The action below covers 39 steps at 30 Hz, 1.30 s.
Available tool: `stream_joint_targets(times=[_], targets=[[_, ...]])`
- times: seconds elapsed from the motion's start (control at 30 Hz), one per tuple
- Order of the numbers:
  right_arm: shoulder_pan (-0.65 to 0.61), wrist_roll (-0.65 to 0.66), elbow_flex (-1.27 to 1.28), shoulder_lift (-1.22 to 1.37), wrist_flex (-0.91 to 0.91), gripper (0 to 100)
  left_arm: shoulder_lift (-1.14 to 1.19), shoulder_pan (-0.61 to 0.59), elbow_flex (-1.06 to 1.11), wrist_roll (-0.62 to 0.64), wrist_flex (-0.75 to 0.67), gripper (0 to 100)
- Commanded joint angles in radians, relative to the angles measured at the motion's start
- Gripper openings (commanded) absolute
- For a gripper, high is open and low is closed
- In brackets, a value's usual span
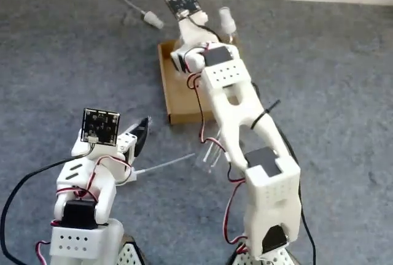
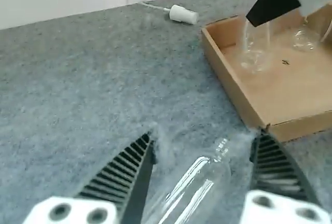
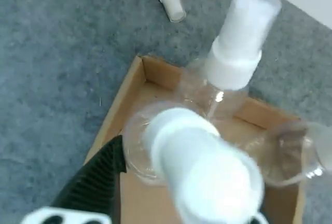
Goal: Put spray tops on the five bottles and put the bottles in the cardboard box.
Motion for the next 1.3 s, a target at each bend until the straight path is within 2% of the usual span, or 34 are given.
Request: stream_joint_targets(times=[0.0, 0.27, 0.6, 0.87, 1.27], targets=[[0.004, 0.009, -0.077, 0.010, -0.021, 0.3, 0.001, -0.010, -0.002, -0.009, -0.023, 23], [-0.021, 0.011, -0.085, 0.056, 0.074, 0.3, 0.001, -0.010, -0.002, -0.009, -0.023, 23], [-0.042, 0.012, -0.085, 0.059, 0.079, 1.0, 0.001, -0.010, -0.002, -0.009, -0.023, 23], [-0.044, 0.008, -0.085, 0.058, 0.079, 18.3, 0.001, -0.010, -0.002, -0.009, -0.023, 23], [-0.062, 0.008, -0.142, 0.053, 0.102, 27.4, 0.001, -0.010, -0.002, -0.009, -0.023, 23]])
